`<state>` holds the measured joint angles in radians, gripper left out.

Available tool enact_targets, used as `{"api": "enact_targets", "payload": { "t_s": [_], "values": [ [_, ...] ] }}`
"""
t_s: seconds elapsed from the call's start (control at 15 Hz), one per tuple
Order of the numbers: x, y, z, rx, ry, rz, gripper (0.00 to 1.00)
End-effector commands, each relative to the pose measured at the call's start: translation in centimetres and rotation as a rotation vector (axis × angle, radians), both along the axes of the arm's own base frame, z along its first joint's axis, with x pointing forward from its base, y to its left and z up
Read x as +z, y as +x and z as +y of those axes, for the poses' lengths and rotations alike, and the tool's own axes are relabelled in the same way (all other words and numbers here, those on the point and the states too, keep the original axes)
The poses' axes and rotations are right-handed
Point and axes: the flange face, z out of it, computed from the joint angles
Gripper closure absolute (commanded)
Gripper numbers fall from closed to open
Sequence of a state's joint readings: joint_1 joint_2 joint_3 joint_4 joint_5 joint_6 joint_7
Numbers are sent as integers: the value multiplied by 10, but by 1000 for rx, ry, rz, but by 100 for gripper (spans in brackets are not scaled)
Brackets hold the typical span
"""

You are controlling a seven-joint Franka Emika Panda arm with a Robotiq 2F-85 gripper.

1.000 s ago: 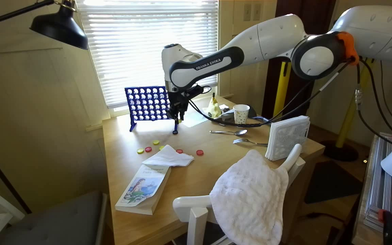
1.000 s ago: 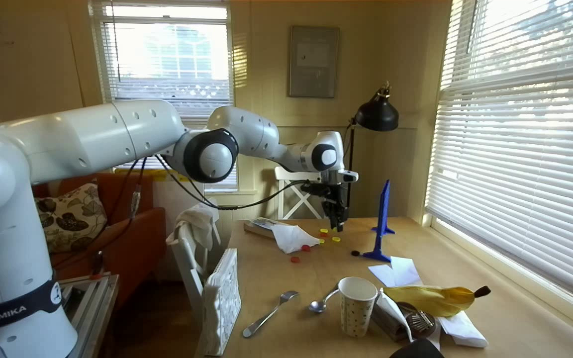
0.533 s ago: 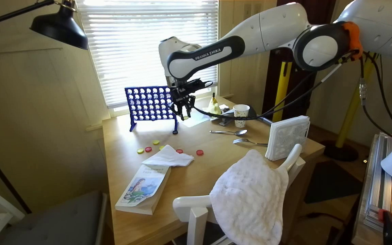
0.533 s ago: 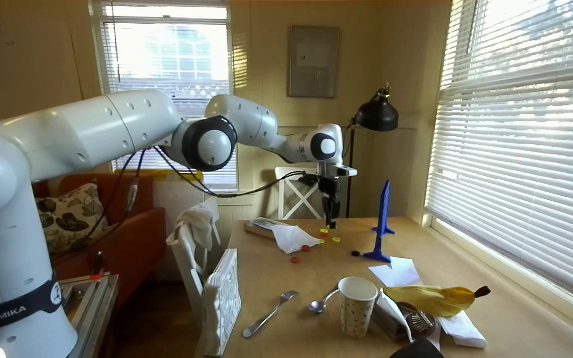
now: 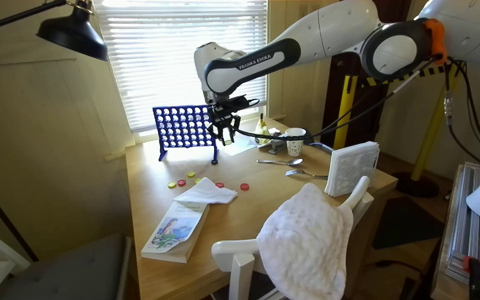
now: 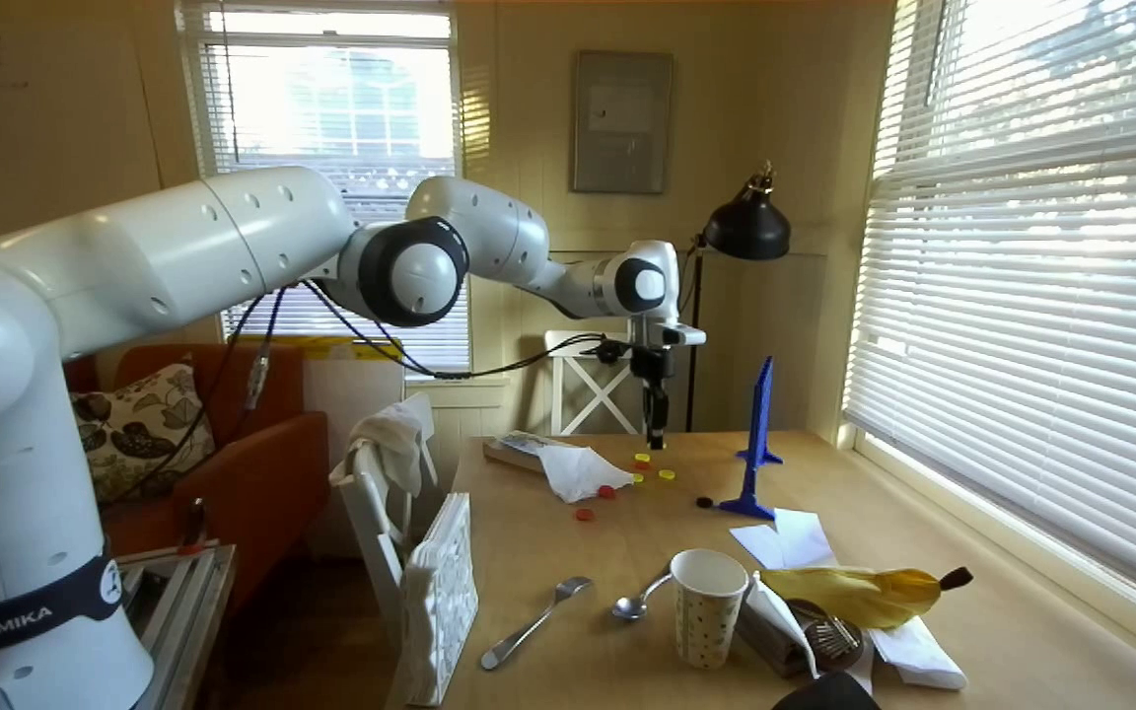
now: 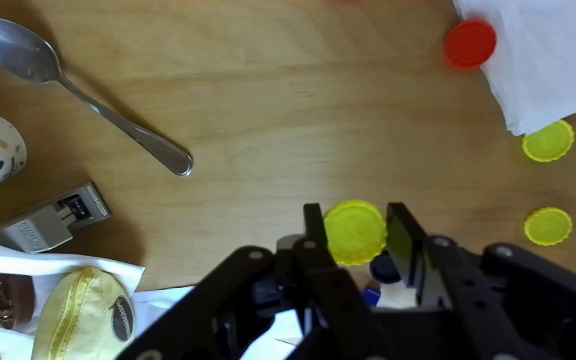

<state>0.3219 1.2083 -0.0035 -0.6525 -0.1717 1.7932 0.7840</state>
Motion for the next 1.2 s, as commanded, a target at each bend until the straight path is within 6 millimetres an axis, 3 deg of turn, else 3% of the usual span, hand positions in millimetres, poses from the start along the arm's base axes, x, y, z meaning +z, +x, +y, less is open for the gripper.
{"api": "enact_targets", "payload": {
  "t_s": [0.0, 0.13, 0.2, 0.6, 0.8, 1.13],
  "values": [
    [0, 0, 0, 0, 0, 0, 64],
    [0, 0, 0, 0, 0, 0, 64],
    [3, 0, -1, 16, -4, 0, 89],
    [45, -27, -29, 66, -3, 189, 89],
    [64, -47, -55, -17, -60, 269, 89],
    [90, -57, -107, 26, -66, 240, 89]
  ]
}}
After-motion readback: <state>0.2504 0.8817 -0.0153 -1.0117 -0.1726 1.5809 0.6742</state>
